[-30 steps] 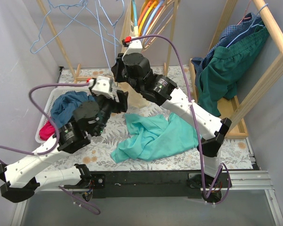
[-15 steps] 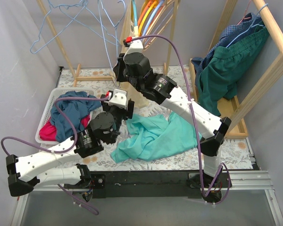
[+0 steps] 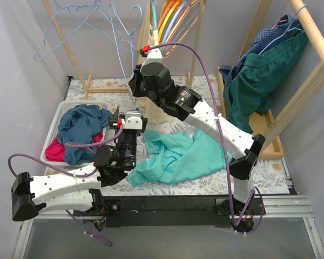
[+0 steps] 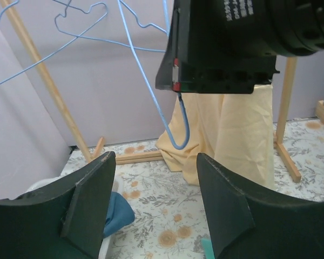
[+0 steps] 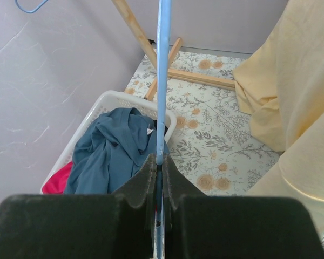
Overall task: Remove the t-shirt from the hanger
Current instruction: Place the hanger at the clothesline.
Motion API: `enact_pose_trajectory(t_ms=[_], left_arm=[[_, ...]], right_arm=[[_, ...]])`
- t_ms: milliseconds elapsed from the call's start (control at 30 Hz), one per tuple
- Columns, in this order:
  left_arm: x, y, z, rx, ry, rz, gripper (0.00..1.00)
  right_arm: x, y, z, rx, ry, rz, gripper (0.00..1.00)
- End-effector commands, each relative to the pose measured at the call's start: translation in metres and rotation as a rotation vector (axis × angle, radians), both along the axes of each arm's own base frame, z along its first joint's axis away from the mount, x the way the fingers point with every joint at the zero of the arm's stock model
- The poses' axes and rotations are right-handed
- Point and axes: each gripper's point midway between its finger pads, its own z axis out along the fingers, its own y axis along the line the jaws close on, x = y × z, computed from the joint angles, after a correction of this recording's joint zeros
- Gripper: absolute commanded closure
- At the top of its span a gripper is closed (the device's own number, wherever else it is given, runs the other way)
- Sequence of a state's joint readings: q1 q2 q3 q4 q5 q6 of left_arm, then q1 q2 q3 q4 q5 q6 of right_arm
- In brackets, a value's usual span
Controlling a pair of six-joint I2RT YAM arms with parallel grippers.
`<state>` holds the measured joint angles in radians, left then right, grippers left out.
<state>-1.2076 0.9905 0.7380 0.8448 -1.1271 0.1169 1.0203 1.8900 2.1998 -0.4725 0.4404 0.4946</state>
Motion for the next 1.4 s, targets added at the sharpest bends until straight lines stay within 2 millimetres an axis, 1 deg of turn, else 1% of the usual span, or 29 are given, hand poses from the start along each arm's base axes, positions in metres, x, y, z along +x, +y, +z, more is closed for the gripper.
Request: enact_pose_trajectory(t_ms=[0,67,100,133,200,267,300,400,433,467,500,533,567,600,633,733,767,800,867,900,933,1133,1167,1200,1233,1267,1300,1333,1367], left_arm=[[-0.003,0.014,0.010,-0.015,-0.046,0.058,0.43],[-0.003,0.013,0.008,-0.005,-0.043,0.060,0.48],[-0.002,0.013,0.006,0.000,-0.036,0.060,0.53],[-0.003,0.014,0.004,0.000,-0.031,0.061,0.55],[-0.002,0.013,-0.001,0.002,-0.013,0.056,0.56],[-0.002,0.013,-0.003,-0.009,-0.001,0.048,0.53],[-0.001,0.009,-0.004,-0.014,0.019,0.031,0.49],[0.004,0.003,-0.005,-0.030,0.048,0.003,0.43],[0.007,0.003,-0.004,-0.033,0.054,0.007,0.40],[0.009,0.001,-0.005,-0.029,0.058,-0.001,0.41],[0.011,-0.001,-0.011,0.004,0.082,-0.006,0.43],[0.014,-0.002,-0.007,-0.041,0.090,-0.012,0.47],[0.016,-0.003,-0.008,-0.048,0.100,-0.020,0.49],[0.019,-0.004,-0.014,-0.016,0.124,-0.026,0.53],[0.020,-0.005,-0.011,-0.050,0.127,-0.035,0.55],[0.022,-0.004,-0.009,-0.044,0.131,-0.047,0.66],[0.022,-0.004,-0.007,-0.055,0.131,-0.052,0.74],[0.022,-0.005,-0.008,-0.048,0.136,-0.058,0.78],[0.023,-0.004,-0.004,-0.063,0.132,-0.070,0.90],[0.023,-0.005,-0.004,-0.055,0.138,-0.075,1.00],[0.023,-0.005,-0.003,-0.058,0.136,-0.078,1.00],[0.019,-0.002,0.005,-0.084,0.130,-0.109,1.00],[0.018,-0.002,0.006,-0.085,0.129,-0.119,1.00],[0.018,-0.001,0.006,-0.083,0.131,-0.117,0.96],[0.018,0.000,0.008,-0.084,0.130,-0.119,0.77],[0.017,-0.001,0.007,-0.077,0.131,-0.127,0.70],[0.017,-0.002,0.006,-0.069,0.134,-0.135,0.60],[0.016,-0.002,0.008,-0.078,0.134,-0.150,0.51],[0.014,-0.004,0.009,-0.085,0.133,-0.165,0.47]], right_arm=[[-0.010,-0.015,0.039,0.091,-0.036,0.005,0.99],[-0.010,-0.015,0.038,0.089,-0.030,0.004,0.99],[-0.011,-0.016,0.039,0.092,-0.031,0.007,0.99],[-0.012,-0.016,0.040,0.094,-0.030,0.008,0.99],[-0.015,-0.018,0.044,0.101,-0.033,0.017,0.99],[-0.016,-0.019,0.047,0.106,-0.034,0.020,0.99],[-0.018,-0.019,0.047,0.107,-0.032,0.029,0.99],[-0.020,-0.018,0.046,0.102,-0.026,0.041,0.99],[-0.021,-0.018,0.044,0.099,-0.023,0.044,0.99],[-0.022,-0.017,0.044,0.099,-0.022,0.047,0.99],[-0.022,-0.016,0.043,0.097,-0.020,0.050,0.99],[-0.022,-0.016,0.043,0.096,-0.019,0.050,0.99],[-0.023,-0.014,0.042,0.093,-0.019,0.053,0.99],[-0.023,-0.015,0.044,0.094,-0.024,0.052,0.99],[-0.023,-0.015,0.043,0.089,-0.023,0.051,0.99],[-0.021,-0.014,0.041,0.076,-0.023,0.045,0.99],[-0.020,-0.013,0.038,0.073,-0.020,0.044,0.99],[-0.020,-0.013,0.038,0.072,-0.019,0.041,0.99],[-0.019,-0.012,0.036,0.070,-0.017,0.039,0.99],[-0.019,-0.011,0.035,0.071,-0.016,0.039,0.99],[-0.019,-0.011,0.037,0.076,-0.017,0.040,0.99],[-0.016,-0.008,0.041,0.090,-0.019,0.033,0.99],[-0.014,-0.007,0.038,0.087,-0.013,0.021,0.99],[-0.013,-0.008,0.043,0.098,-0.013,0.013,0.99],[-0.011,-0.009,0.044,0.101,-0.011,0.003,0.99],[-0.006,-0.008,0.038,0.086,-0.006,-0.022,0.99],[-0.005,-0.009,0.047,0.103,-0.014,-0.035,0.99],[-0.003,-0.010,0.042,0.090,-0.006,-0.049,0.99],[0.002,-0.011,0.039,0.083,-0.008,-0.076,0.99]])
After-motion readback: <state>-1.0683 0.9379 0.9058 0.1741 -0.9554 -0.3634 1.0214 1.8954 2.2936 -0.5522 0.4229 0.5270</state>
